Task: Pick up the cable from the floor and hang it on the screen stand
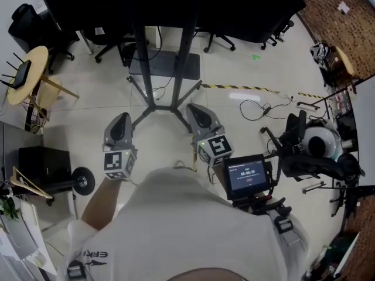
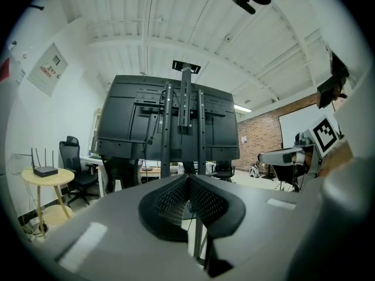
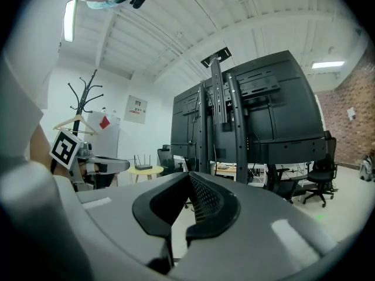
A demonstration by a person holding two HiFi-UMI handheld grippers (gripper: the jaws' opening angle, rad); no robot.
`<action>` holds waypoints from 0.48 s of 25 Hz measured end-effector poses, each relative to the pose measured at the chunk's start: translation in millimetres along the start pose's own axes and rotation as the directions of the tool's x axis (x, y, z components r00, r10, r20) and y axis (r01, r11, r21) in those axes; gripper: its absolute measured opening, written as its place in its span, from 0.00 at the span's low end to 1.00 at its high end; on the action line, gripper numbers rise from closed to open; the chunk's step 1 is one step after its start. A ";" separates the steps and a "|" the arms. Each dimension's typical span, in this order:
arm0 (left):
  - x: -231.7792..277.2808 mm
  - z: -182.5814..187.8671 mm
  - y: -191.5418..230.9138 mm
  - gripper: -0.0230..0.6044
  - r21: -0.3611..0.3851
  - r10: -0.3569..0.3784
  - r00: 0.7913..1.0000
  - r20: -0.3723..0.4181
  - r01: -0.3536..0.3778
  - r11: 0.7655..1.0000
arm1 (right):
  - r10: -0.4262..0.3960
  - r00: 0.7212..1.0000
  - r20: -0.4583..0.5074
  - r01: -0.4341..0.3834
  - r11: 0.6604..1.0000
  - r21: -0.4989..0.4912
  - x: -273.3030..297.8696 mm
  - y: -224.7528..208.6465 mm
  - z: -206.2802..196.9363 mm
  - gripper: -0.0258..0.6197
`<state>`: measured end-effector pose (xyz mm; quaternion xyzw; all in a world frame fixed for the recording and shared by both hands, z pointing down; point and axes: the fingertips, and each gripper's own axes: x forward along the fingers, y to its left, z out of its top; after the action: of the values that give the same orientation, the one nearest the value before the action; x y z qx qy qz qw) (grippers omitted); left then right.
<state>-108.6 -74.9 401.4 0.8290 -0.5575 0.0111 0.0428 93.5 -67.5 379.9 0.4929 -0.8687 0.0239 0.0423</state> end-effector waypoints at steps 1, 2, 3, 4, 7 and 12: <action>0.5 0.6 0.1 0.04 0.004 -0.001 1.000 0.003 0.001 1.000 | -0.001 1.000 -0.001 0.001 1.000 -0.001 0.3 -0.1 -0.4 0.06; 0.9 1.2 0.4 0.04 0.007 -0.002 1.000 0.006 0.002 1.000 | -0.002 1.000 -0.003 0.002 1.000 -0.002 0.5 -0.2 -0.6 0.06; 1.2 1.8 0.5 0.04 0.009 -0.002 1.000 0.008 0.002 1.000 | -0.002 1.000 -0.005 0.002 1.000 -0.003 0.7 -0.3 -0.4 0.06; 1.4 2.9 0.2 0.04 0.010 -0.002 1.000 0.011 0.002 1.000 | -0.002 1.000 -0.004 0.002 1.000 -0.004 0.8 -0.2 0.7 0.06; 3.0 9.1 -1.2 0.04 0.011 -0.005 0.999 0.032 0.005 1.000 | -0.004 1.000 0.001 0.004 1.000 -0.008 1.4 -0.9 4.3 0.06; 4.5 7.9 -0.4 0.04 0.001 -0.002 0.999 0.034 0.002 1.000 | -0.010 1.000 -0.001 0.010 1.000 -0.010 2.0 -3.5 5.7 0.06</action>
<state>-106.7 -79.6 393.9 0.8297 -0.5573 -0.0030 0.0330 95.2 -71.5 374.4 0.4972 -0.8662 0.0198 0.0453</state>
